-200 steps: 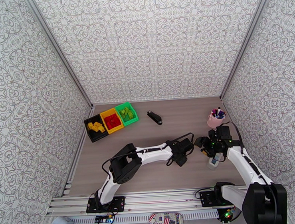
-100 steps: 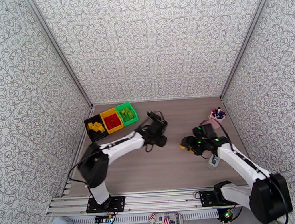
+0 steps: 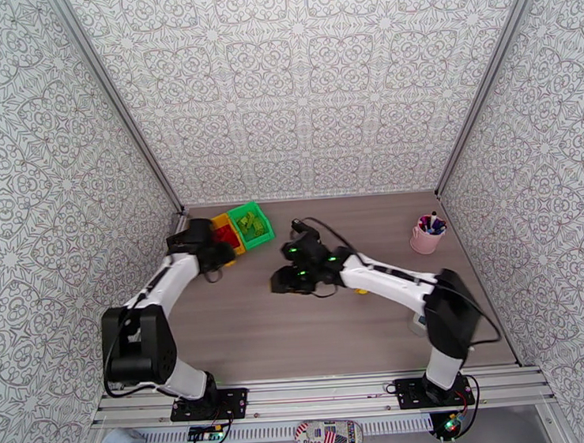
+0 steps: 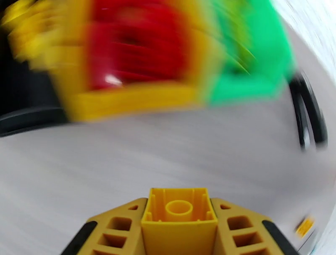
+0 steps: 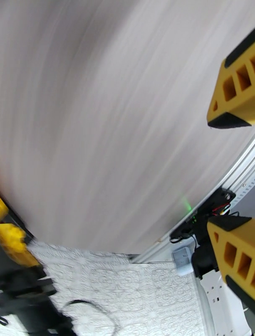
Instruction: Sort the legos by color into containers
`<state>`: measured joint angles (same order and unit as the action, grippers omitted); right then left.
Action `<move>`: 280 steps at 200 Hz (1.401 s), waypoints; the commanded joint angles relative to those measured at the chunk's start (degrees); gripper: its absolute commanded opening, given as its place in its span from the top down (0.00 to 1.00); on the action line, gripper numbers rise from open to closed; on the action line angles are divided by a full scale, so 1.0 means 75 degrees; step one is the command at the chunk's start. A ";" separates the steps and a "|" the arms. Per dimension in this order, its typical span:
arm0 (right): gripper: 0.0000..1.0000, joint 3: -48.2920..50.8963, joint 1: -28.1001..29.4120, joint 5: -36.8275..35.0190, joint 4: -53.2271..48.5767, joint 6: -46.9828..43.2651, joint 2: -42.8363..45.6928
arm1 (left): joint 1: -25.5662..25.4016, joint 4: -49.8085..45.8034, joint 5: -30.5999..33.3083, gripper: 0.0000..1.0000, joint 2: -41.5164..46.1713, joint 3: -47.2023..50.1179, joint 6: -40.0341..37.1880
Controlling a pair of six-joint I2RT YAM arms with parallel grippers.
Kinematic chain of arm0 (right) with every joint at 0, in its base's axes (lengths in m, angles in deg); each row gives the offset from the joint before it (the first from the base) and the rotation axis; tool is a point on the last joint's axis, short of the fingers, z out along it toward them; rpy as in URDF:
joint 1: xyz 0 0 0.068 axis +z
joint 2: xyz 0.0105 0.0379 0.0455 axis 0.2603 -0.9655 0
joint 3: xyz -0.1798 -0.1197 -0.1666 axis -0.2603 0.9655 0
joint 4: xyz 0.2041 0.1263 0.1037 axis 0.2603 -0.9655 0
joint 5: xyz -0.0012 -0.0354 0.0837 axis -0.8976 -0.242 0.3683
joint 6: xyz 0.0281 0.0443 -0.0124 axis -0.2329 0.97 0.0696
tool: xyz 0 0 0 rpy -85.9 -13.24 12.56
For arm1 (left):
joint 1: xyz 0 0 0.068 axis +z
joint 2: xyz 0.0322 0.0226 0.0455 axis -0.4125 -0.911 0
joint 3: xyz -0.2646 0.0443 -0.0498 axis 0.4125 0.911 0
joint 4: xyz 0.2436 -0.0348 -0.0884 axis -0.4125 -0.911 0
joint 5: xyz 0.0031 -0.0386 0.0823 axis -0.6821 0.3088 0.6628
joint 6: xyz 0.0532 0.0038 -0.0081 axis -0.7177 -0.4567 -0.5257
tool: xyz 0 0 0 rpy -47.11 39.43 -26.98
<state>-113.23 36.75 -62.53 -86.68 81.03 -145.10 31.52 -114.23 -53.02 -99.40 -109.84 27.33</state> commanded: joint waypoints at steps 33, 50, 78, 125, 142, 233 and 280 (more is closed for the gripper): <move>0.42 -0.0625 0.0086 -0.0243 -0.0819 -0.0359 -0.0305 | 0.1673 -0.0632 -0.0734 0.66 -0.1044 -0.1751 -0.0012; 0.42 -0.0553 0.0027 -0.0395 -0.0987 -0.0446 -0.0151 | 0.1756 -0.0828 -0.0784 0.65 -0.1751 -0.2496 -0.0079; 0.42 0.0019 -0.0281 -0.0439 -0.0942 -0.0403 0.0317 | 0.1909 -0.1199 -0.0766 0.60 -0.2700 -0.3674 0.0022; 0.41 0.1740 -0.1209 -0.0728 -0.0836 -0.0409 0.1749 | 0.1893 -0.1170 -0.0836 0.21 -0.2643 -0.3817 0.0139; 0.40 0.2386 -0.1714 -0.0779 -0.0801 -0.0403 0.2258 | 0.1652 -0.1007 -0.0834 0.18 -0.2236 -0.3382 -0.0023; 0.38 0.3899 -0.4584 -0.0778 -0.1384 -0.0832 0.3833 | -0.2948 -0.0314 0.0081 0.14 -0.1025 -0.1756 -0.1765; 0.40 0.4385 -0.6240 0.0083 -0.1416 -0.1042 0.4187 | -0.5778 0.0055 0.0450 0.16 -0.1952 -0.2063 -0.2300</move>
<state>-82.67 -5.02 -66.28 -95.93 75.02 -115.81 -4.41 -115.43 -52.59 -109.74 -123.72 13.80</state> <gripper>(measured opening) 0.604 0.838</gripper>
